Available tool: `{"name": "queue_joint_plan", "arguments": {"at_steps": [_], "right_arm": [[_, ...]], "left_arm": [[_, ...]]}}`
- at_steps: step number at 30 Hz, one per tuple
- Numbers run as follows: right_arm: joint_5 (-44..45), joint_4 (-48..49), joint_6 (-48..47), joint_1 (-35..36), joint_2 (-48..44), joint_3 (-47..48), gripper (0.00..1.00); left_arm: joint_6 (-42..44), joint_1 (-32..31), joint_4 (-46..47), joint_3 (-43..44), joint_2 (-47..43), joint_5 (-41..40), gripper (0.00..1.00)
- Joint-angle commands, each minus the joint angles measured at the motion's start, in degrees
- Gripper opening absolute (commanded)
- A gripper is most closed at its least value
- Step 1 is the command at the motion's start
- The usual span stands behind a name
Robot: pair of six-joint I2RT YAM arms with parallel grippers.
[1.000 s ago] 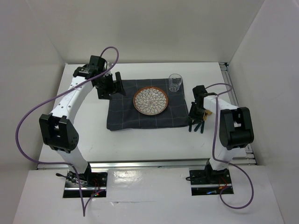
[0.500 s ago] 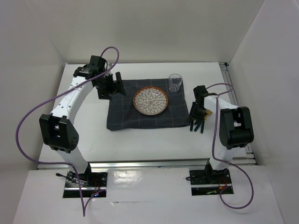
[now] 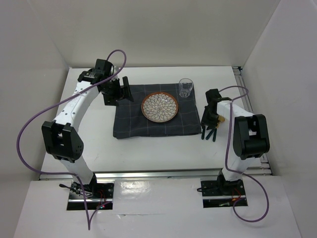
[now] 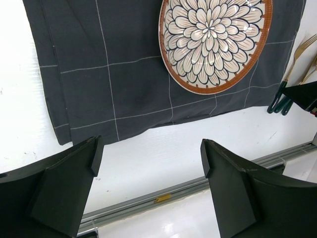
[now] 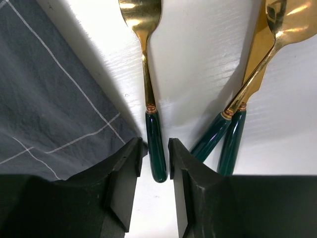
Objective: Set the dinner table for one person
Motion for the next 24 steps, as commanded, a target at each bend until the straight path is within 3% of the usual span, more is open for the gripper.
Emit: {"name": "queue_joint_plan", "arguments": {"at_steps": [1,4,8,10,12,18,24], "right_arm": [[0.6,1.8,-0.7,0.3,1.5,-1.3,0.38],[2.2,1.8,0.4,1.5,2.3,-1.3,0.33],[4.0,0.5,0.4,1.5,1.8,0.5,0.17],[5.7,-1.2,0.4,1.5,0.3,2.5,0.04],[6.7,-3.7,-0.1,2.1,-1.3,6.4,0.0],[8.8,-9.0,-2.0,5.5,-3.5,18.5,0.0],[7.6,-11.7,-2.5,9.3,0.7,24.6,0.0]], "left_arm": [[0.5,-0.3,-0.2,0.1,-1.9,0.3,0.98],[0.5,-0.3,-0.2,-0.4,-2.0,0.3,0.98],[0.5,-0.3,-0.2,0.2,-2.0,0.3,0.97],[0.5,-0.3,-0.2,0.7,-2.0,0.3,0.97],[0.5,-0.3,-0.2,1.4,-1.4,0.3,0.97],[0.5,-0.3,-0.2,2.5,-1.4,0.3,0.97],[0.5,-0.3,-0.8,3.6,-1.4,-0.2,0.97]]}}
